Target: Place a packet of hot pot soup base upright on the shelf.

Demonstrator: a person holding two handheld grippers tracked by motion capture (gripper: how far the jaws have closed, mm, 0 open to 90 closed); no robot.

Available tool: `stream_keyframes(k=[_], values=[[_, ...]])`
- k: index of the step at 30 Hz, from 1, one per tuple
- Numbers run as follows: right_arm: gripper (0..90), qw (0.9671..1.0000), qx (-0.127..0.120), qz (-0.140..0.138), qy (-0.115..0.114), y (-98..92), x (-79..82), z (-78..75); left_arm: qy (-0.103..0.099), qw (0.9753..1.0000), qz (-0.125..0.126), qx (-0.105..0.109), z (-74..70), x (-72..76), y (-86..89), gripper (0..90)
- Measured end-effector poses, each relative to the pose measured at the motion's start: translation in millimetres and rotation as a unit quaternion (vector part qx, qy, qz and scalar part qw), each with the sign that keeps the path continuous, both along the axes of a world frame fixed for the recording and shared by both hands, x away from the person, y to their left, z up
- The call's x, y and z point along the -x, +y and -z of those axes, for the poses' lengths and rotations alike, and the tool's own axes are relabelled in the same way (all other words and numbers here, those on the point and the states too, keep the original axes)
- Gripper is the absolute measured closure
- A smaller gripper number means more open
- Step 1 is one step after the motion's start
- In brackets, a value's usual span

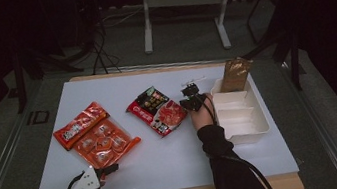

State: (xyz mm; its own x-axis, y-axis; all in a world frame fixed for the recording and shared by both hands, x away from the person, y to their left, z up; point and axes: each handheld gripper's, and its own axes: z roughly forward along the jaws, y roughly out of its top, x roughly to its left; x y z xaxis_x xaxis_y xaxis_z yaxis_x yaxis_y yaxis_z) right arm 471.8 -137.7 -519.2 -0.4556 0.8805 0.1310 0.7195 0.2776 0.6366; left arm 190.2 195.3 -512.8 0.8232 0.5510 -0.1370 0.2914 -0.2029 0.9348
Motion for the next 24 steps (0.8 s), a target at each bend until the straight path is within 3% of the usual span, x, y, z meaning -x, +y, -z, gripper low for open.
stream_keyframes(k=[5, 9, 14, 24], values=[[90.0, 0.9997, 0.024, -0.009, -0.002, 2.2, 0.6, 1.6, 0.001, 1.0000, 0.001, 0.000, 0.3, -0.4, -0.5, 2.3], [90.0, 0.9997, 0.010, -0.009, 0.018, 4.7, 3.3, 3.5, 0.003, 1.0000, 0.000, 0.001, 0.7, -1.3, -0.6, 2.3], [90.0, 0.9997, 0.010, -0.017, 0.015, 15.2, 13.1, 4.5, 0.003, 1.0000, 0.001, 0.001, 0.5, -0.8, -0.8, 2.3], [90.0, 0.9991, 0.000, -0.035, 0.024, 17.7, 32.1, 2.6, 0.006, 1.0000, 0.001, 0.001, 1.0, -1.9, -1.4, 2.3]])
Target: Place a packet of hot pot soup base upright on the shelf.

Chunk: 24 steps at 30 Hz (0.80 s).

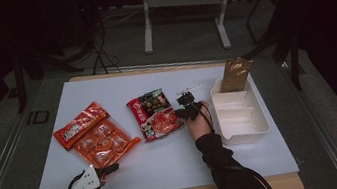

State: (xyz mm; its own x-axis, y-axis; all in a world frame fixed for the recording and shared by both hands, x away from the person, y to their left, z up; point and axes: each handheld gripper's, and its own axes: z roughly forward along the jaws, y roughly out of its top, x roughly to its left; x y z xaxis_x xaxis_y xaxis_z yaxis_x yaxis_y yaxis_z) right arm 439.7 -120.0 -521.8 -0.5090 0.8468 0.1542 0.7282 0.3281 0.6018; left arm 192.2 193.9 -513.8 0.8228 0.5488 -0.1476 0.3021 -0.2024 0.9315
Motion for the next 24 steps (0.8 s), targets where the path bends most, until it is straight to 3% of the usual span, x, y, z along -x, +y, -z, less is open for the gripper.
stream_keyframes(k=[18, 24], values=[[90.0, 0.9993, -0.014, -0.034, 0.010, 3.7, 25.6, 1.6, 0.003, 1.0000, 0.000, 0.003, 0.9, -1.7, -0.2, 2.3], [90.0, 0.9996, 0.010, -0.027, -0.006, 3.4, 30.4, -3.7, 0.000, 1.0000, -0.003, -0.002, 1.1, -2.1, -0.7, 2.3]])
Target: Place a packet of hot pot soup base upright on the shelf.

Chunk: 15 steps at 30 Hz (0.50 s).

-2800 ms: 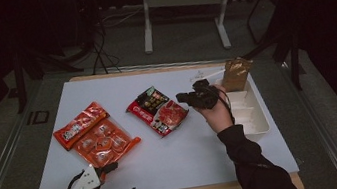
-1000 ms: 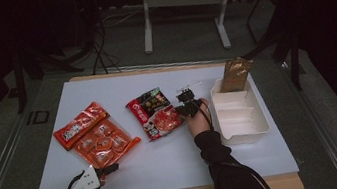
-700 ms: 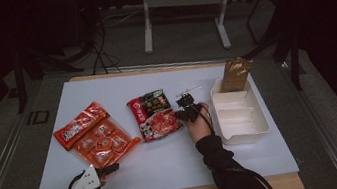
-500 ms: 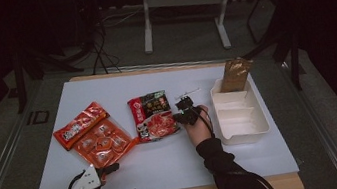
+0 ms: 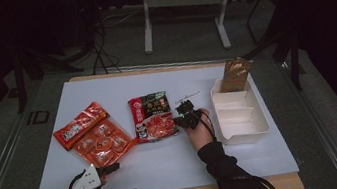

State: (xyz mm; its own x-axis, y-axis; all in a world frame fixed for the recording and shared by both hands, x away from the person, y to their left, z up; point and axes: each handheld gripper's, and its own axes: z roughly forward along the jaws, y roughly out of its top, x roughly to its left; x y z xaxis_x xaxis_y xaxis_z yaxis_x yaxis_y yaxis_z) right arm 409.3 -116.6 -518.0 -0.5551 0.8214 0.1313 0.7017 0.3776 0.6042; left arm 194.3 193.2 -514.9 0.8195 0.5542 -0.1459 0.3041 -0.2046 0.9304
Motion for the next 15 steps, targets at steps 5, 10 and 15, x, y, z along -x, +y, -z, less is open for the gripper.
stream_keyframes(k=[5, 10, 15], values=[[90.0, 0.9996, -0.019, 0.003, -0.019, -1.5, 4.5, -13.4, 0.003, 0.9999, -0.010, 0.001, -0.5, -1.4, 1.0, 2.4], [74.6, 0.9977, -0.046, -0.020, -0.046, -2.5, 17.1, -34.2, -0.006, 0.9995, -0.025, 0.016, -6.4, -1.8, 1.7, 2.4], [63.0, 0.9949, -0.056, -0.028, -0.078, -6.6, 27.8, -51.1, 0.004, 0.9994, -0.034, 0.004, -11.9, -3.2, -1.0, 2.4]])
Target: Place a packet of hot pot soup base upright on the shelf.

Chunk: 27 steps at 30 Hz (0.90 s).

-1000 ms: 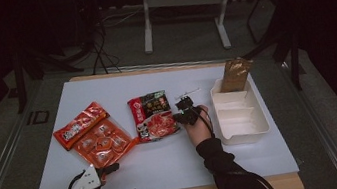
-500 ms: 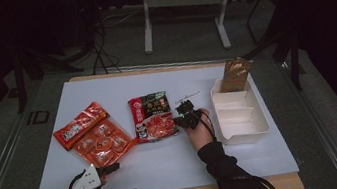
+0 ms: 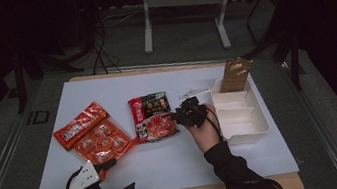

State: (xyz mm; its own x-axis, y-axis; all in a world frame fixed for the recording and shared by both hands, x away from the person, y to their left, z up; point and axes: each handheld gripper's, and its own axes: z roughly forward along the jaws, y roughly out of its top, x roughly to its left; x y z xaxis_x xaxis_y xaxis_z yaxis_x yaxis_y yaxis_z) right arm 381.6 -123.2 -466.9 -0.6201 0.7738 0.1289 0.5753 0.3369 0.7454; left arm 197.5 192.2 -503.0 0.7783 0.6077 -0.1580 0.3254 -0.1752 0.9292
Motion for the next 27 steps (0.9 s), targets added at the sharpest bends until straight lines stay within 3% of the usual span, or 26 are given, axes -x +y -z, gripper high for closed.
stream_keyframes(k=[2, 3, 4, 6, 13, 19, 24, 27], values=[[58.8, 0.9999, -0.006, 0.000, -0.010, -2.0, 3.1, -4.3, 0.005, 1.0000, 0.001, 0.001, -0.6, -0.2, -0.5, 2.4], [57.0, 0.9998, -0.009, -0.003, -0.016, -3.1, 4.8, -6.5, 0.024, 0.9997, 0.004, 0.001, -3.2, -2.0, -2.1, 2.4], [50.3, 0.9994, -0.012, -0.011, -0.032, -6.7, 12.7, -13.5, 0.034, 0.9994, 0.006, -0.002, -4.4, -3.6, -2.2, 2.4], [45.1, 0.9987, -0.022, -0.020, -0.042, -10.3, 18.9, -18.8, 0.046, 0.9989, 0.008, -0.003, -6.4, -6.6, -2.1, 2.4], [30.3, 0.9952, -0.054, -0.038, -0.072, -22.1, 44.2, -37.5, 0.046, 0.9986, 0.003, -0.026, -14.7, -18.5, -2.9, 2.6], [17.6, 0.9898, -0.097, -0.051, -0.091, -38.7, 59.7, -50.8, 0.052, 0.9980, -0.002, -0.036, -22.6, -33.3, -6.9, 2.7], [14.1, 0.9884, -0.110, -0.050, -0.091, -51.6, 66.3, -51.1, 0.060, 0.9973, -0.017, -0.038, -24.9, -49.0, -9.2, 3.8], [14.3, 0.9886, -0.101, -0.045, -0.103, -56.5, 70.5, -50.1, 0.064, 0.9966, -0.025, -0.044, -25.7, -60.0, -12.3, 3.8]])
